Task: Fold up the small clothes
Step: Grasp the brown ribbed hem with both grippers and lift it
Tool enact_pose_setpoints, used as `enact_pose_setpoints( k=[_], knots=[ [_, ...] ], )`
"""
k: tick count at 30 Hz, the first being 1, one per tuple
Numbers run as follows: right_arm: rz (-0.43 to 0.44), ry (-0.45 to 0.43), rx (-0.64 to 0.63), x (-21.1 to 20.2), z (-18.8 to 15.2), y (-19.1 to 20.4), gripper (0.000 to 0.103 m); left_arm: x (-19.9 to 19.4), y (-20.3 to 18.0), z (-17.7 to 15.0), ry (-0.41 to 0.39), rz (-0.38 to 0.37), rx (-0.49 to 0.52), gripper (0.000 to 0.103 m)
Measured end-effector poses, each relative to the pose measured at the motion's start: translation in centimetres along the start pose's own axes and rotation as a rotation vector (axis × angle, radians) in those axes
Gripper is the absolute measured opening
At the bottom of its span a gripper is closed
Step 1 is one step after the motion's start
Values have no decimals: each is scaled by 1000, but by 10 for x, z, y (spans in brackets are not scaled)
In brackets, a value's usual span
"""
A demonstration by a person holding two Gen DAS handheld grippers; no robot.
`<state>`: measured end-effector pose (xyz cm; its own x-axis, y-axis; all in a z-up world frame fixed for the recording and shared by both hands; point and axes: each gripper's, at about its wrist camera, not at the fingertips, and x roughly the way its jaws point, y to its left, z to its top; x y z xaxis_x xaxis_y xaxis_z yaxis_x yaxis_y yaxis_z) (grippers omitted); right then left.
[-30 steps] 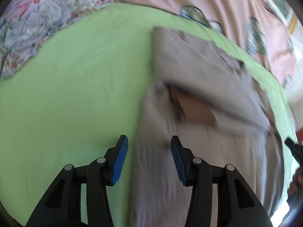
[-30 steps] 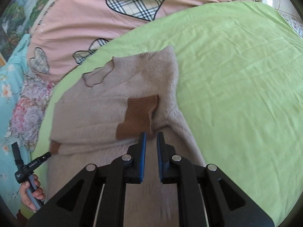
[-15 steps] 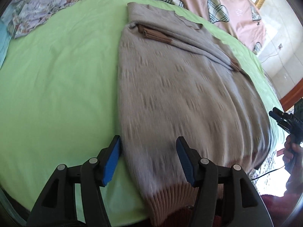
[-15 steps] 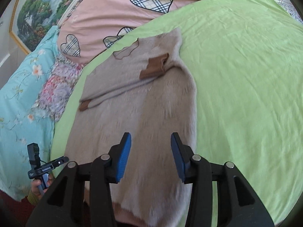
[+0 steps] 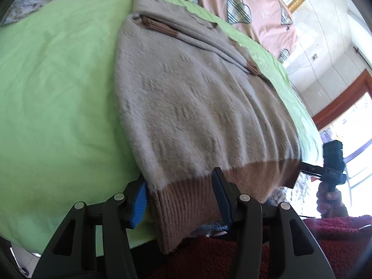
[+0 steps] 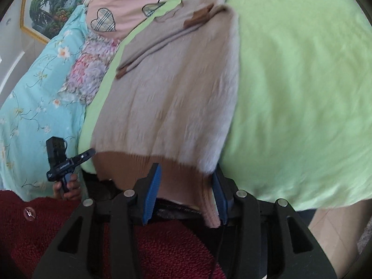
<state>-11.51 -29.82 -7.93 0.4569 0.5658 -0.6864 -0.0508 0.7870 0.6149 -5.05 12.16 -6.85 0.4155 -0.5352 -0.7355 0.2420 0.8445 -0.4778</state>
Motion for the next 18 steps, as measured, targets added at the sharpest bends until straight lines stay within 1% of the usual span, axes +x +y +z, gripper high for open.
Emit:
enact_pose_setpoints(
  k=[1,2,3,5,6,7,9,11,13,15,18],
  knots=[
    [2,3,-15,5,-2,2,45,3,-1,1,2,-3,6,48],
    [3,-2,-32,7,-3,4,45,4,-2,1,8,-6,15,41],
    [8,-4,-40,10,-4,6,44,6,-2,1,17,-8,22,30],
    [-8,5,-56,12,-2,7,28,7,-1,0,28,-9,28,18],
    [-18,7,-64,11,-3,8,13,6,1,0,29,-10,29,16],
    [-21,4,-71,9,-4,8,10,5,1,-1,29,-15,28,15],
    [-23,-1,-91,2,-4,10,9,3,3,-4,26,-16,27,10],
    [-16,-26,-112,-4,-2,15,9,0,5,-5,22,-15,22,9],
    [13,-49,-114,-8,1,17,9,-2,4,-4,10,-11,17,8],
    [42,-72,-117,-12,7,21,9,-6,1,0,-7,-11,15,7],
    [78,-110,-123,-18,17,28,9,-19,-7,11,-63,-24,19,7]
  ],
)
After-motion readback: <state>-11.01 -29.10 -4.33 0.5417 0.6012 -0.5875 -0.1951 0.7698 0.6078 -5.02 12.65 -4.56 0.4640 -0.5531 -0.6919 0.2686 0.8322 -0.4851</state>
